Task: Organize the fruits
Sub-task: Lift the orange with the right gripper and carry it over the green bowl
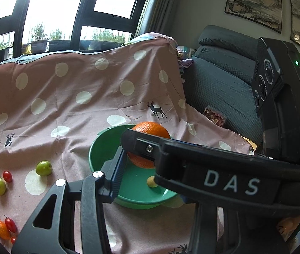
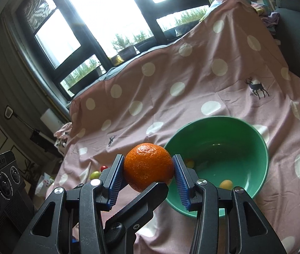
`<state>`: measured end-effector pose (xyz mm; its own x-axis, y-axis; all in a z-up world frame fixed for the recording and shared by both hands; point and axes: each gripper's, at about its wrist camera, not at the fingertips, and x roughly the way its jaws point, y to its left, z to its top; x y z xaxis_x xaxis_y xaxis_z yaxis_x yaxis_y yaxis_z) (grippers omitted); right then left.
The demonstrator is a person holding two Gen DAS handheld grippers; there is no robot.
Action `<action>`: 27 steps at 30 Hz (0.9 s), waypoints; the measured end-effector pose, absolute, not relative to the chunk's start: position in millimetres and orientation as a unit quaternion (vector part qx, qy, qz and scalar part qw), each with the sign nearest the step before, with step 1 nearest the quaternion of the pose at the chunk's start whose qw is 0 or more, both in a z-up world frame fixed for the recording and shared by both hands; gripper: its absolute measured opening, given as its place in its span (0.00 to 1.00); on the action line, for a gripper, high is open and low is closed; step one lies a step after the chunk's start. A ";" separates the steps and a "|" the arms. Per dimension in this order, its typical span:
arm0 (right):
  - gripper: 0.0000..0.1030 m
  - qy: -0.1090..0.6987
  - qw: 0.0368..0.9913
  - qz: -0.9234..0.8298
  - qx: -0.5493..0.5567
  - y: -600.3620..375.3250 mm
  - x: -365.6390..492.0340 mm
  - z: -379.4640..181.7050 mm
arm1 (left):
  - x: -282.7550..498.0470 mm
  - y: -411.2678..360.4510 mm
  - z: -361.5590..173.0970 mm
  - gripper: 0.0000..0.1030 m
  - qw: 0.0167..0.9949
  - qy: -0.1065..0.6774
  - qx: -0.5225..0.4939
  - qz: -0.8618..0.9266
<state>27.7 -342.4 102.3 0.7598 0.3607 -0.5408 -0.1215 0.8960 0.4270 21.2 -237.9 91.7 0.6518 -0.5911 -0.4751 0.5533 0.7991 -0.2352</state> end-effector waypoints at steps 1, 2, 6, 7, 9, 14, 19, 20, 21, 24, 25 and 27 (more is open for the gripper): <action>0.46 0.323 0.918 0.127 0.190 -345.9 28.8 100.7 | 23.2 -241.3 90.2 0.41 0.906 0.277 -0.033 -0.319; 0.46 0.325 0.918 0.123 0.193 -350.7 29.9 99.0 | 26.1 -244.7 88.6 0.41 0.904 0.281 -0.033 -0.322; 0.46 0.337 0.912 0.107 0.206 -365.2 36.0 90.3 | 35.5 -257.4 81.0 0.41 0.894 0.297 -0.033 -0.332; 0.46 0.340 0.911 0.103 0.209 -368.0 37.2 88.2 | 37.6 -259.1 78.8 0.41 0.892 0.301 -0.033 -0.334; 0.46 0.346 0.908 0.096 0.214 -373.4 40.6 83.5 | 41.5 -264.1 74.9 0.41 0.890 0.307 -0.034 -0.336; 0.46 0.364 0.900 0.085 0.226 -384.7 48.9 72.5 | 51.5 -273.5 63.2 0.41 0.881 0.325 -0.040 -0.342; 0.46 0.381 0.891 0.074 0.235 -394.3 56.1 60.4 | 61.9 -283.9 52.8 0.41 0.871 0.347 -0.040 -0.345; 0.46 0.385 0.889 0.072 0.237 -396.0 57.6 58.1 | 62.8 -284.7 51.2 0.41 0.870 0.349 -0.040 -0.345; 0.46 0.387 0.888 0.071 0.239 -397.3 58.9 56.1 | 63.9 -285.4 49.5 0.41 0.869 0.351 -0.042 -0.345; 0.46 0.395 0.884 0.068 0.242 -400.0 62.8 50.3 | 67.8 -285.7 44.5 0.41 0.866 0.361 -0.046 -0.344; 0.46 0.398 0.882 0.067 0.243 -400.5 64.0 48.5 | 69.2 -285.6 43.2 0.41 0.865 0.363 -0.047 -0.344; 0.46 0.404 0.879 0.066 0.244 -400.6 66.4 45.2 | 70.9 -285.5 40.7 0.41 0.863 0.368 -0.049 -0.343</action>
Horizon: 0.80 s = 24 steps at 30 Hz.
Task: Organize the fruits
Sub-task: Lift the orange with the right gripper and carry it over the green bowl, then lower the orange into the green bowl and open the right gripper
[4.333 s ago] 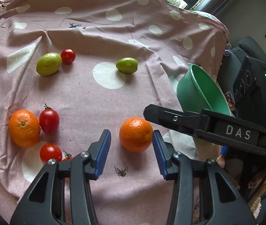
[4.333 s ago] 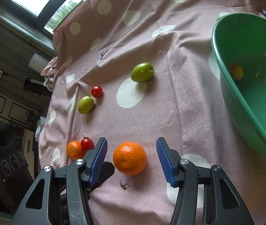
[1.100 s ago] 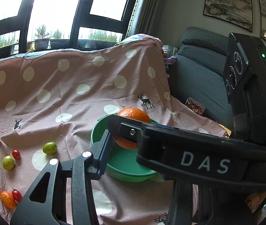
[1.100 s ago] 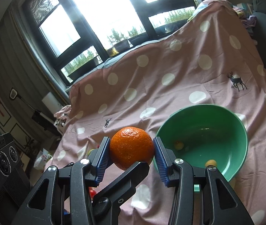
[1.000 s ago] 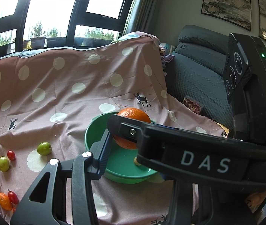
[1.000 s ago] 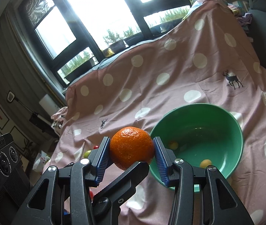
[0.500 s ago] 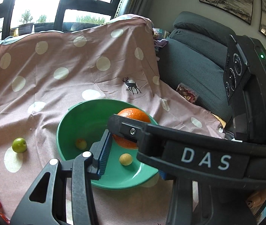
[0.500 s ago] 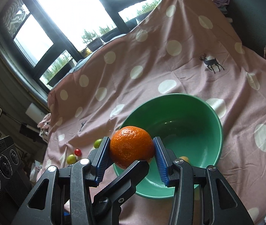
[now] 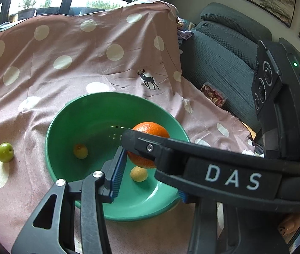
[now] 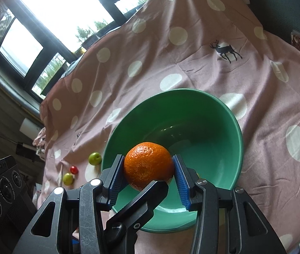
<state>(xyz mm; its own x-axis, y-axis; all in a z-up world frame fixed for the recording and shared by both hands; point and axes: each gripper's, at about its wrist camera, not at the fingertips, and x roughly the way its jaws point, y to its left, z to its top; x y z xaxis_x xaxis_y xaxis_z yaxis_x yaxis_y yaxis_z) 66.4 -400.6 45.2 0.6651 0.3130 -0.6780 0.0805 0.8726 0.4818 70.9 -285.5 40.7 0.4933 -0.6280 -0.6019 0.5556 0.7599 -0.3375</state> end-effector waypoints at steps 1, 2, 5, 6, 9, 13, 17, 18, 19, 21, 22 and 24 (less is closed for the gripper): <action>0.46 0.406 0.878 0.065 0.244 -400.8 67.6 43.8 | 71.2 -285.5 39.8 0.41 0.862 0.370 -0.051 -0.343; 0.46 0.409 0.877 0.065 0.244 -400.5 68.6 42.8 | 72.1 -285.4 38.7 0.41 0.861 0.372 -0.052 -0.343; 0.46 0.414 0.875 0.062 0.243 -399.8 70.7 40.1 | 73.7 -285.1 35.5 0.41 0.858 0.377 -0.055 -0.344; 0.46 0.416 0.874 0.061 0.242 -399.2 71.1 39.6 | 74.0 -285.0 34.4 0.41 0.857 0.379 -0.057 -0.344; 0.46 0.422 0.872 0.058 0.241 -398.9 73.3 37.2 | 75.7 -285.1 31.7 0.41 0.854 0.384 -0.060 -0.345; 0.46 0.429 0.869 0.056 0.239 -398.5 75.8 33.9 | 77.9 -285.1 28.8 0.41 0.852 0.390 -0.065 -0.344; 0.46 0.434 0.867 0.053 0.239 -398.6 77.6 31.3 | 79.3 -285.3 26.7 0.41 0.850 0.393 -0.068 -0.345; 0.46 0.435 0.867 0.053 0.239 -398.6 77.8 31.0 | 79.4 -285.3 26.3 0.41 0.849 0.394 -0.069 -0.345; 0.46 0.436 0.866 0.052 0.238 -398.6 78.4 30.7 | 79.5 -285.3 25.9 0.41 0.849 0.394 -0.070 -0.345; 0.46 0.437 0.866 0.051 0.238 -398.5 79.2 30.0 | 79.7 -285.2 25.0 0.41 0.848 0.396 -0.071 -0.345; 0.46 0.438 0.865 0.051 0.238 -398.4 79.5 29.7 | 79.9 -285.1 24.5 0.41 0.848 0.397 -0.071 -0.345; 0.46 0.439 0.865 0.051 0.237 -398.3 79.4 29.0 | 80.4 -284.8 24.1 0.41 0.847 0.398 -0.072 -0.345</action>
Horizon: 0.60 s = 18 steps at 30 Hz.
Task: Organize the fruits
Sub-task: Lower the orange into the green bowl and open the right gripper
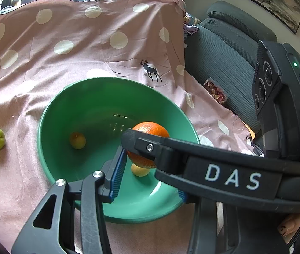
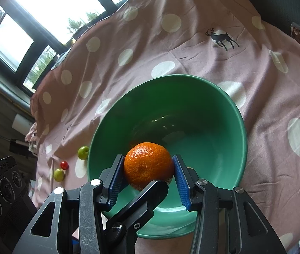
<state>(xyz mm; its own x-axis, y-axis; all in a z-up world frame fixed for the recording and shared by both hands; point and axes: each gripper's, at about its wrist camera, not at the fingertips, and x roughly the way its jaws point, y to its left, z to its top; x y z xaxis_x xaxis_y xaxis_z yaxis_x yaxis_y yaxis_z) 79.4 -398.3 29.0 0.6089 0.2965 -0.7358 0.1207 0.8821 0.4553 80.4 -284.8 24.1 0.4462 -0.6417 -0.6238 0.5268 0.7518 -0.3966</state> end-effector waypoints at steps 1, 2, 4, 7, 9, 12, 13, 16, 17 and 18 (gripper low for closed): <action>0.46 0.440 0.865 0.051 0.237 -398.2 79.7 28.5 | 80.5 -284.8 24.0 0.41 0.847 0.398 -0.072 -0.345; 0.46 0.440 0.865 0.051 0.237 -398.2 79.7 28.5 | 81.0 -284.8 23.9 0.41 0.847 0.398 -0.073 -0.344; 0.46 0.440 0.864 0.051 0.238 -398.3 79.7 28.1 | 81.3 -284.9 23.7 0.41 0.847 0.399 -0.073 -0.343; 0.46 0.440 0.864 0.050 0.238 -398.0 80.0 27.3 | 81.3 -284.7 22.9 0.41 0.846 0.400 -0.075 -0.344; 0.46 0.440 0.865 0.050 0.237 -397.7 79.3 27.4 | 81.9 -284.0 22.7 0.41 0.846 0.400 -0.074 -0.344; 0.46 0.440 0.865 0.050 0.237 -397.8 79.7 27.1 | 81.8 -284.2 22.7 0.41 0.846 0.400 -0.075 -0.345; 0.46 0.440 0.865 0.050 0.236 -397.7 79.6 27.0 | 81.9 -284.2 22.7 0.41 0.846 0.400 -0.076 -0.345; 0.46 0.441 0.864 0.050 0.236 -398.1 79.4 26.8 | 82.1 -284.2 22.5 0.41 0.846 0.401 -0.076 -0.344; 0.46 0.440 0.865 0.050 0.237 -397.8 79.7 27.4 | 82.2 -284.4 22.1 0.41 0.845 0.401 -0.076 -0.344; 0.46 0.440 0.865 0.050 0.238 -398.3 79.5 26.9 | 81.9 -284.5 22.2 0.41 0.846 0.401 -0.076 -0.344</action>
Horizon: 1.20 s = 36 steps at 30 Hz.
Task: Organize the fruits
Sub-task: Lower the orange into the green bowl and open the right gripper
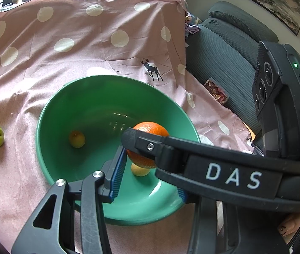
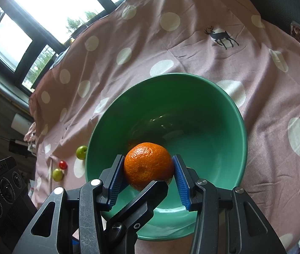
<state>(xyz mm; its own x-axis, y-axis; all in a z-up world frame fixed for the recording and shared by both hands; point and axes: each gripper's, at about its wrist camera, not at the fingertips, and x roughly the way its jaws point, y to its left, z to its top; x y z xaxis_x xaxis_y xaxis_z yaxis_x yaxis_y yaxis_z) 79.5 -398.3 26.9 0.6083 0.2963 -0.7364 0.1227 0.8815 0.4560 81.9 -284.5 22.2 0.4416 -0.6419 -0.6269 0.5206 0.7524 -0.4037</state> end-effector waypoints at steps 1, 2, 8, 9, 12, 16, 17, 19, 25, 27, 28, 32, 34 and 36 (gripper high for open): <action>0.46 0.440 0.865 0.050 0.238 -397.6 79.7 27.5 | 81.9 -284.2 21.9 0.41 0.846 0.401 -0.075 -0.344; 0.46 0.440 0.865 0.050 0.236 -397.6 79.9 27.7 | 81.8 -284.1 21.7 0.41 0.846 0.402 -0.076 -0.343; 0.46 0.440 0.865 0.050 0.235 -398.4 79.7 25.8 | 81.8 -283.7 21.3 0.40 0.846 0.402 -0.075 -0.343; 0.46 0.440 0.865 0.050 0.236 -397.9 80.0 26.4 | 81.8 -283.7 21.3 0.40 0.846 0.402 -0.075 -0.342; 0.46 0.440 0.865 0.050 0.236 -397.5 80.0 26.5 | 81.8 -283.8 21.3 0.40 0.846 0.402 -0.075 -0.342; 0.46 0.440 0.865 0.049 0.235 -397.3 80.0 26.5 | 82.1 -283.4 21.1 0.40 0.846 0.403 -0.075 -0.341; 0.46 0.441 0.865 0.049 0.235 -397.7 80.1 25.4 | 82.0 -283.2 20.9 0.40 0.846 0.403 -0.075 -0.340; 0.46 0.441 0.865 0.049 0.234 -398.3 79.6 24.3 | 82.0 -283.1 20.9 0.40 0.846 0.404 -0.074 -0.339; 0.46 0.441 0.865 0.049 0.233 -397.6 79.7 24.7 | 82.5 -283.8 21.6 0.40 0.846 0.407 -0.073 -0.337; 0.46 0.441 0.865 0.049 0.233 -397.2 80.0 25.5 | 82.1 -284.7 22.2 0.40 0.847 0.408 -0.072 -0.334; 0.46 0.441 0.865 0.048 0.233 -397.4 79.9 25.1 | 81.9 -284.9 22.1 0.40 0.848 0.408 -0.070 -0.332; 0.46 0.445 0.865 0.039 0.227 -396.2 80.1 24.3 | 80.0 -285.7 21.9 0.40 0.852 0.406 -0.060 -0.325; 0.46 0.445 0.866 0.038 0.226 -396.2 79.9 24.2 | 79.8 -284.4 22.2 0.40 0.851 0.406 -0.064 -0.327; 0.46 0.441 0.866 0.046 0.230 -396.4 78.7 26.0 | 79.7 -283.4 22.7 0.40 0.851 0.406 -0.067 -0.327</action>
<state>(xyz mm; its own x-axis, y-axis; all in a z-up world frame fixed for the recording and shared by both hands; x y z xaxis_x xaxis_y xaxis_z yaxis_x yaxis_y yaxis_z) 78.7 -396.4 26.0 0.6065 0.2822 -0.7433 0.1238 0.8899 0.4389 79.7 -283.4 22.7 0.4562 -0.6111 -0.6469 0.5024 0.7768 -0.3796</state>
